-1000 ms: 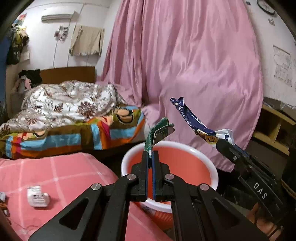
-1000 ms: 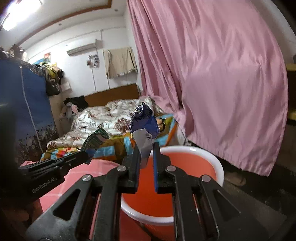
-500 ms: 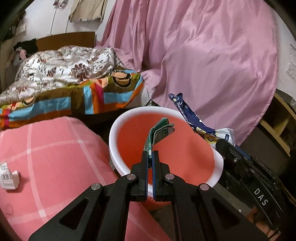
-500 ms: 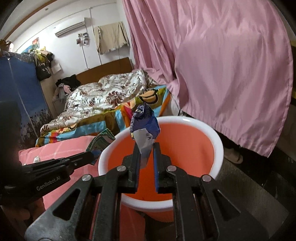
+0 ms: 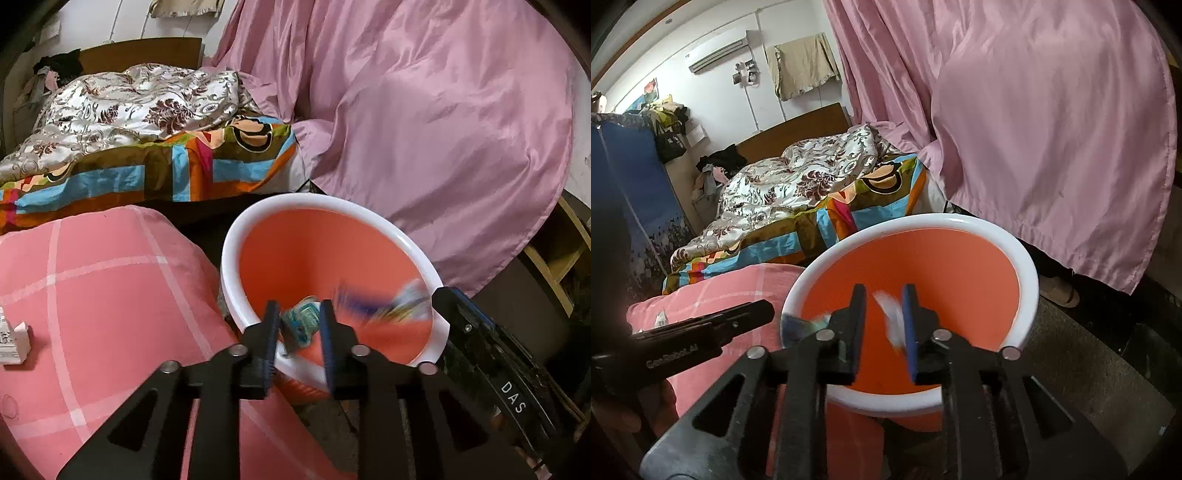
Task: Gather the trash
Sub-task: 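Move both tools back toward the remaining trash on the bedspread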
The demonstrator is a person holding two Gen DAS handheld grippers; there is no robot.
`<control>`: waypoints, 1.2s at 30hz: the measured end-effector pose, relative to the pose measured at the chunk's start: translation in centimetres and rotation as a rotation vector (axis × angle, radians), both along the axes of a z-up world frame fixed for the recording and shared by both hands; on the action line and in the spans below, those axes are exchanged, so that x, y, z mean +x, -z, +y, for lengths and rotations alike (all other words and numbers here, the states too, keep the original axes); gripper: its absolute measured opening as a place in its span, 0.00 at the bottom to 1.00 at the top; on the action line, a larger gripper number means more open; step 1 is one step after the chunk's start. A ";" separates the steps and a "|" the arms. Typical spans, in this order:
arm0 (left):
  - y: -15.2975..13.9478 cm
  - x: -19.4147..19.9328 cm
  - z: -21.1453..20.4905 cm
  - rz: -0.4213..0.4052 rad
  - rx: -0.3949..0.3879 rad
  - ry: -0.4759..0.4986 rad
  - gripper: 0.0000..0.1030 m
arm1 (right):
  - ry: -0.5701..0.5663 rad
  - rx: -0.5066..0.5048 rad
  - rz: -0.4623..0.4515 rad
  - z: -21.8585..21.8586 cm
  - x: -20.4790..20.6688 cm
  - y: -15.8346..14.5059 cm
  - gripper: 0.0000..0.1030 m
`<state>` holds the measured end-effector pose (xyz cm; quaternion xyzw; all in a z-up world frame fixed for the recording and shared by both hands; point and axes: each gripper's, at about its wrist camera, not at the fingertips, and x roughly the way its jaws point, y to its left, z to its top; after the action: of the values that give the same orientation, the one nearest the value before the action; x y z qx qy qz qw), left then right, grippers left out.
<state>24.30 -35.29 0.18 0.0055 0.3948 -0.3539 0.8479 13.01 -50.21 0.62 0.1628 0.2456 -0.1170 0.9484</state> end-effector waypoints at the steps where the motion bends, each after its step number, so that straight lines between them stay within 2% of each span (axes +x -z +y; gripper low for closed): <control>1: -0.1 -0.1 0.2 -0.004 -0.008 -0.002 0.25 | 0.001 0.000 -0.003 0.1 0.0 -0.1 0.31; 10: -2.0 -0.6 2.2 -0.031 -0.047 -0.046 0.28 | -0.014 -0.022 -0.073 1.5 -0.5 -1.4 0.43; 12: -2.7 -1.0 3.3 -0.056 -0.057 -0.067 0.31 | -0.024 -0.033 -0.107 2.2 -0.7 -2.0 0.51; 14: -3.4 -1.3 4.5 -0.084 -0.073 -0.095 0.39 | -0.035 -0.047 -0.151 3.1 -1.0 -2.8 0.59; 18: -5.3 -2.3 8.1 -0.167 -0.117 -0.171 0.45 | -0.062 -0.082 -0.254 5.5 -1.7 -4.5 0.73; 21: -6.6 -3.1 10.9 -0.230 -0.144 -0.223 0.54 | -0.085 -0.094 -0.319 7.3 -2.1 -5.7 0.84; 22: -7.2 -3.5 12.0 -0.255 -0.155 -0.243 0.62 | -0.091 -0.096 -0.339 7.9 -2.1 -6.1 0.87; 23: -7.6 -3.8 12.9 -0.277 -0.164 -0.262 0.75 | -0.096 -0.098 -0.358 8.4 -2.2 -6.4 0.92; 25: -8.6 -4.8 14.9 -0.335 -0.188 -0.313 0.91 | -0.114 -0.101 -0.407 9.7 -2.5 -7.1 1.00; 28: -9.8 -6.1 17.9 -0.423 -0.202 -0.369 0.93 | -0.144 -0.100 -0.470 11.5 -2.8 -7.8 1.00; 36: -10.9 -9.9 24.1 -0.597 -0.147 -0.470 0.94 | -0.247 -0.087 -0.590 16.3 -2.9 -9.1 1.00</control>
<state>14.42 -11.16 11.12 -0.0431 0.0945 -0.1603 0.9816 10.14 -33.86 9.69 0.1180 -0.0271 0.0411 0.9918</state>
